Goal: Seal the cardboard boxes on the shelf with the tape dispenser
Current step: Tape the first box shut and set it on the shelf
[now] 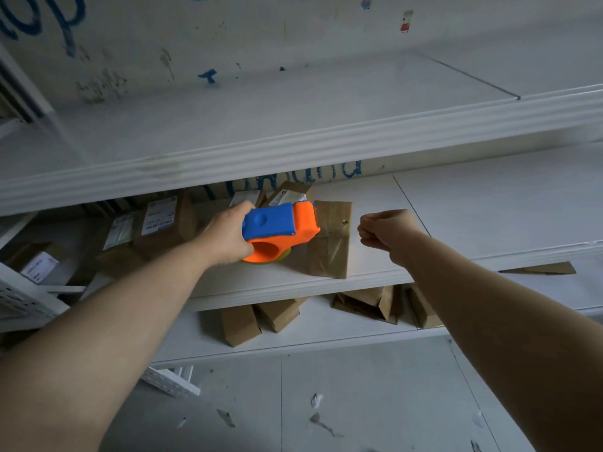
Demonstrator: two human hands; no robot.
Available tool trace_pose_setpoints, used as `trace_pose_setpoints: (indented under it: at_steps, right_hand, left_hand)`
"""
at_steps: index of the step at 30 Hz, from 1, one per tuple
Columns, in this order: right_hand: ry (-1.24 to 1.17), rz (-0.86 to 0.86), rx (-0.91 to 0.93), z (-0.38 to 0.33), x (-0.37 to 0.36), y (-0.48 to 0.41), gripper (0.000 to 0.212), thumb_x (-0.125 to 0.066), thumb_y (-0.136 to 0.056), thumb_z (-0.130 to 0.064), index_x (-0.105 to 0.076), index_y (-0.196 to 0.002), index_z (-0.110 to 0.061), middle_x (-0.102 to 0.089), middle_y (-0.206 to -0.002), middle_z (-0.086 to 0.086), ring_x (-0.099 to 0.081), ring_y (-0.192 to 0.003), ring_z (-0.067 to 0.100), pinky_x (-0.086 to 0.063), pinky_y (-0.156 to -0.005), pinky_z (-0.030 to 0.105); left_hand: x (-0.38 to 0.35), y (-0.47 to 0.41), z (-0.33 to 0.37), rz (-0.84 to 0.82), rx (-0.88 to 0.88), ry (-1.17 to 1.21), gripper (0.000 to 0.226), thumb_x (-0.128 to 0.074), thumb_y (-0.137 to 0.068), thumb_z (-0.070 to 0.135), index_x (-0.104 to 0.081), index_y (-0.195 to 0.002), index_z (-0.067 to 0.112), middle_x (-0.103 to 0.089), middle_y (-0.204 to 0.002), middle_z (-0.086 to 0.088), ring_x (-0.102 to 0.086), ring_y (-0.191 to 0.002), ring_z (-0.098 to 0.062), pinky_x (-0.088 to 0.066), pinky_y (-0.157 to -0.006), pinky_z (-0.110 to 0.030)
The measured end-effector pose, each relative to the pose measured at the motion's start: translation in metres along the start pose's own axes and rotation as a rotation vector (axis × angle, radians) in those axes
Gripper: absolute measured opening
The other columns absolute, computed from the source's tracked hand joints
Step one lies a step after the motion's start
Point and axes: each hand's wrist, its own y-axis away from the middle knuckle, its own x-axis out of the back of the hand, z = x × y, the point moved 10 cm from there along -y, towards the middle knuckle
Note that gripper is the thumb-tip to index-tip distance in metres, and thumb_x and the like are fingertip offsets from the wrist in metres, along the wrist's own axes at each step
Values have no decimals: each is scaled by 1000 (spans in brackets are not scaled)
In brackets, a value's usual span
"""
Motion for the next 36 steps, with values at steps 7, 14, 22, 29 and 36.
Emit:
trace_pose_setpoints:
  at_steps: [7,14,22,29,36]
  right_hand:
    - [-35,-32,-29,3,3,-28,14,-60,-88,0,-66,-76,-4,-65,-73,11,-64,-69,18,-59,-77,32]
    - [-10,-29,-23,10,7,-38,9,-70,-85,-11,-68,-92,-7,-68,-81,7,-66,-73,14,-56,-71,26]
    - [-42,50,-22,25,10,-42,6,-71,-86,-17,-69,-88,-11,-70,-82,6,-67,-77,13,-55,-69,24]
    - [-34,76,12,14,11,-46,5,-70,-87,-17,-68,-84,-13,-69,-80,6,-65,-75,12,-55,-74,24]
    - [-54,69,-26,24,10,-51,6,-70,-87,-16,-68,-86,-11,-68,-78,6,-64,-73,12,-52,-67,21]
  left_hand:
    - [-3,-28,-15,30,86,-4,45,-67,-67,-2,-47,-99,23,-57,-91,0,-57,-85,-22,-42,-71,-31]
    - [-12,-48,-14,19,43,40,46,-66,-69,-5,-50,-106,19,-57,-95,-1,-56,-87,-20,-42,-72,-31]
    - [-18,-73,-16,21,-23,30,42,-66,-68,-5,-53,-104,12,-59,-98,-6,-57,-89,-24,-39,-72,-28]
    - [-19,-84,-11,3,-55,31,49,-68,-70,-5,-51,-112,13,-54,-101,-2,-52,-91,-20,-37,-76,-29]
    - [-23,-92,-12,-30,-61,2,47,-70,-68,-3,-45,-99,23,-54,-95,1,-54,-90,-21,-39,-75,-31]
